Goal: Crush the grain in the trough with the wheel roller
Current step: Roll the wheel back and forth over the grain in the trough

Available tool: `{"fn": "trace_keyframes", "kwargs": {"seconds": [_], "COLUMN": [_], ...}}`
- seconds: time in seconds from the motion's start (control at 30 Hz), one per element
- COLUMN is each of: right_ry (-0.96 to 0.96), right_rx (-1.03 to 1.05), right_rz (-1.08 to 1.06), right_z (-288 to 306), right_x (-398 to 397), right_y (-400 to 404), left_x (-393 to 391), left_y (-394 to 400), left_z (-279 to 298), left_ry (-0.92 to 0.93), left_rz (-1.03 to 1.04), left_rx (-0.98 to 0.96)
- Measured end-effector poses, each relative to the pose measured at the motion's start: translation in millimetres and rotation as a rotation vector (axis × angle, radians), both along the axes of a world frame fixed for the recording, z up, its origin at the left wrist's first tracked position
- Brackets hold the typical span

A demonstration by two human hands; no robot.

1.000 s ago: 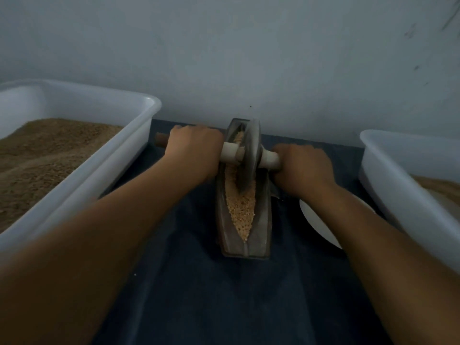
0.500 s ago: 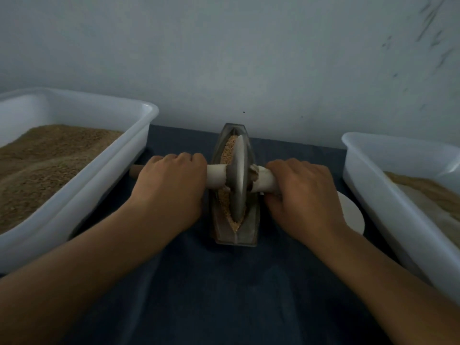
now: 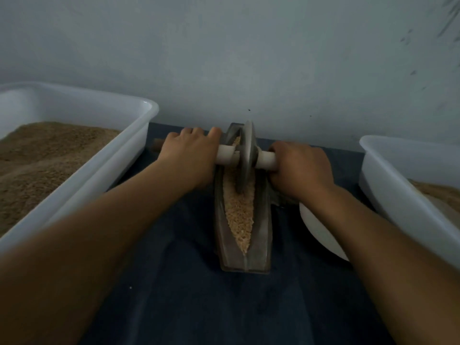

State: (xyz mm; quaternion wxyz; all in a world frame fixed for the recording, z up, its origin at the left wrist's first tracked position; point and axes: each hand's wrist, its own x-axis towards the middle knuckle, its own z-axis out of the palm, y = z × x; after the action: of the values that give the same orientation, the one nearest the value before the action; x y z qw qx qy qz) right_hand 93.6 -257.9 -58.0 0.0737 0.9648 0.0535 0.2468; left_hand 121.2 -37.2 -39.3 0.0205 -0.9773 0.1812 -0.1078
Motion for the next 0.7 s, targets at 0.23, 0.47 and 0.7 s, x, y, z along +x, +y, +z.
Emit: {"fn": "trace_keyframes", "kwargs": {"seconds": [0.23,0.47,0.7], "right_ry": [0.116,0.102,-0.063], "right_rx": [-0.033,0.038,0.052], "right_rz": [-0.076,-0.068,0.074], "right_z": [16,6,-8], "right_x": [39,9,-53], "right_y": [0,0,4], "left_x": [29,7,-50], "left_y": [-4,-6,7], "left_z": [0,-3,-16], "left_ry": [0.045,-0.093,-0.266], "left_rz": [0.034,0.014,-0.022], "left_rx": [-0.054,-0.028,-0.037]}}
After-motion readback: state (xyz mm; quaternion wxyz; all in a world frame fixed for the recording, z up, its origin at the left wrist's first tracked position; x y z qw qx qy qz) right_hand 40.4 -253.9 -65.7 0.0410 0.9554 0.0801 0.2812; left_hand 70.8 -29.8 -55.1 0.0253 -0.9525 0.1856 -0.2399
